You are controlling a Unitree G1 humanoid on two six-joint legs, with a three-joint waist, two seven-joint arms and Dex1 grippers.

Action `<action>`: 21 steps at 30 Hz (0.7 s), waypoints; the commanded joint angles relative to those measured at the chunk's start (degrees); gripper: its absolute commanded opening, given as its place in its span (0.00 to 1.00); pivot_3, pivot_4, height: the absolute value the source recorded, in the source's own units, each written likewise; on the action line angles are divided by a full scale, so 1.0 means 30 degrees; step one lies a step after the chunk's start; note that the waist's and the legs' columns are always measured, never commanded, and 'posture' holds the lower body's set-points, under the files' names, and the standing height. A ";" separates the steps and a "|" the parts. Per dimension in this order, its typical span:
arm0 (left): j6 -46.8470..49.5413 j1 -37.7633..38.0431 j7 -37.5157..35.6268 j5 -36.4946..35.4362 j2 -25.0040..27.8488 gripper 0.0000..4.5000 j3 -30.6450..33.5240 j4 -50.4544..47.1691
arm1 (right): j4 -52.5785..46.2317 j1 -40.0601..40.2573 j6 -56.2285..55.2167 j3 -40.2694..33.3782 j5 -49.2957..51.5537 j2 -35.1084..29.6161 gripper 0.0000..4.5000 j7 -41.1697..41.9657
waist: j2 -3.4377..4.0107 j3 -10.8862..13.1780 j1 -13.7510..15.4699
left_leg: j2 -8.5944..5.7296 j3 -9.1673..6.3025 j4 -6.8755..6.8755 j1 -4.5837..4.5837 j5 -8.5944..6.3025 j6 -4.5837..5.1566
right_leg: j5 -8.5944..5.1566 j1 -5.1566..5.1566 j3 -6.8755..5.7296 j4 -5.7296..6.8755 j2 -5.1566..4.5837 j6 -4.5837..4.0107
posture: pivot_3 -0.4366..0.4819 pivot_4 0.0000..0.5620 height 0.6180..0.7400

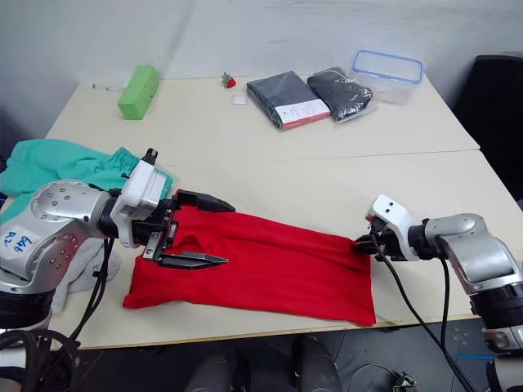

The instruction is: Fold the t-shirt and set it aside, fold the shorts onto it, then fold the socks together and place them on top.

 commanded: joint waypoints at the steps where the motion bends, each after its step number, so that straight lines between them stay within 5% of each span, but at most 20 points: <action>1: -0.0489 -0.0046 0.0173 0.0305 0.0069 1.00 0.0008 -0.0055 | 0.1615 -0.2647 -0.1764 0.1160 -0.1400 0.0310 0.00 0.1150 | 0.0013 0.0008 -0.0139 | -0.0003 0.0010 0.0000 0.0002 0.0000 0.0001 | 0.0000 -0.0003 0.0008 -0.0001 0.0001 0.0000 | 0.48 0.27 1.00; 11: -0.0886 0.0728 0.1099 0.0753 -0.0022 1.00 0.0079 -0.0601 | 1.8048 -1.4118 -1.1643 0.4989 -0.7958 0.5373 0.00 0.1235 | 0.0081 0.0051 -0.0527 | 0.0014 0.0006 -0.0037 -0.0015 0.0012 -0.0022 | -0.0013 -0.0035 -0.0004 0.0005 0.0009 -0.0023 | 0.48 0.27 1.00; 19: -0.0903 0.1309 0.1891 0.0682 0.0077 1.00 0.0385 -0.1100 | 2.3340 -1.6395 -1.5164 0.4930 -1.0686 0.7728 0.00 -0.2592 | 0.0086 0.0053 -0.0589 | 0.0016 -0.0015 -0.0034 -0.0040 0.0014 -0.0024 | -0.0012 -0.0040 -0.0012 0.0002 -0.0070 -0.0021 | 0.48 0.27 1.00; 21: -0.0928 0.1474 0.1959 0.0662 0.0163 1.00 0.0475 -0.1160 | 2.3628 -1.6488 -1.5416 0.4671 -1.0923 0.7759 0.10 -0.3163 | 0.0096 0.0060 -0.0579 | 0.0022 -0.0019 -0.0034 -0.0037 0.0017 -0.0031 | -0.0012 -0.0040 -0.0010 0.0007 -0.0071 -0.0022 | 0.48 0.27 1.00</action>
